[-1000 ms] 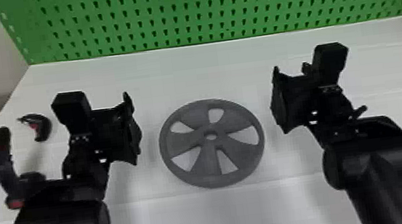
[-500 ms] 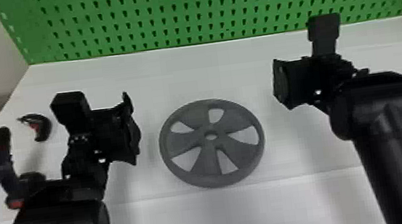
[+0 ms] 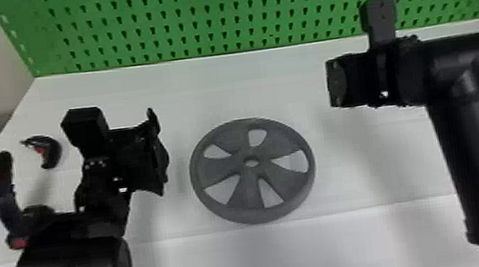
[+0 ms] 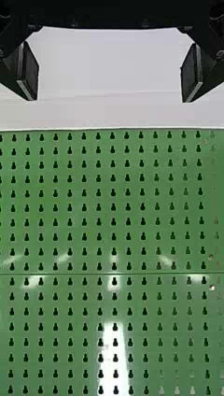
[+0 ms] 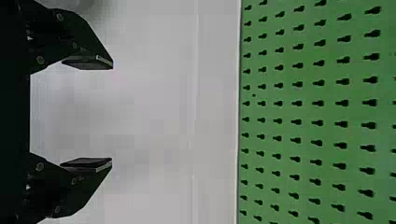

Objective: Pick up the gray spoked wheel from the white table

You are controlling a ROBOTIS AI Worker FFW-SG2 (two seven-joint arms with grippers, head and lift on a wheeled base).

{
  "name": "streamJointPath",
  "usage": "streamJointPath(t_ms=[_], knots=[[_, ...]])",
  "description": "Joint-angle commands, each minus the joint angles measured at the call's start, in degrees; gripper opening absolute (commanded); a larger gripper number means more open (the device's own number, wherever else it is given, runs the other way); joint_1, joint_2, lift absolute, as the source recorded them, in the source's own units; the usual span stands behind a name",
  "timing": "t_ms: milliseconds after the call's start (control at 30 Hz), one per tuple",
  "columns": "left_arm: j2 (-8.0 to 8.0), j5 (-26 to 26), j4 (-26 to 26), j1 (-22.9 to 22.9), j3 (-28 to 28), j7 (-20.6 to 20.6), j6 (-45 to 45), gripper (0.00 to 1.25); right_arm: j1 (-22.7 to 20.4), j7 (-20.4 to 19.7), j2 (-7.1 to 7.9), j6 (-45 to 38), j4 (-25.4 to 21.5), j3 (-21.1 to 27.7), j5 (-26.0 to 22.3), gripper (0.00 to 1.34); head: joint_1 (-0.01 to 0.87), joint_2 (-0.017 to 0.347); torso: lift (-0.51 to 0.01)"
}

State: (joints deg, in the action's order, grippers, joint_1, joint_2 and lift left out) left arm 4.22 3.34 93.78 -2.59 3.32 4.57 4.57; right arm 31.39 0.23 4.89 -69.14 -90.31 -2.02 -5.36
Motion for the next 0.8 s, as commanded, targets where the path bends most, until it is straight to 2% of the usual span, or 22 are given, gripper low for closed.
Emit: streamJointPath(t_ms=[0, 200, 500, 667, 767], knots=[[0.0, -0.09, 0.0, -0.05, 0.02, 0.0, 0.08, 1.12, 3.5, 0.04, 0.38, -6.89, 3.56, -0.35, -1.76, 0.82, 0.767, 0.035, -0.107], [0.18, -0.18, 0.0, -0.14, 0.02, 0.0, 0.17, 1.12, 7.45, 0.04, 1.17, -14.27, 8.39, -2.02, -2.55, 0.82, 0.767, 0.035, -0.107], [1.06, -0.09, 0.0, -0.58, 0.9, 0.0, 0.79, 1.12, 12.11, 0.04, 3.2, -20.6, 16.3, -4.57, -8.27, 0.82, 0.767, 0.035, -0.107], [1.5, 0.09, 0.0, -0.75, 1.25, 0.0, 1.05, 1.12, 14.13, 0.04, 3.9, -20.94, 19.55, -6.86, -9.5, 0.82, 0.767, 0.035, -0.107], [1.67, 0.09, 0.0, -0.84, 1.43, 0.0, 1.14, 1.12, 14.75, 0.04, 4.43, -20.94, 21.66, -8.0, -12.13, 0.82, 0.767, 0.035, -0.107]])
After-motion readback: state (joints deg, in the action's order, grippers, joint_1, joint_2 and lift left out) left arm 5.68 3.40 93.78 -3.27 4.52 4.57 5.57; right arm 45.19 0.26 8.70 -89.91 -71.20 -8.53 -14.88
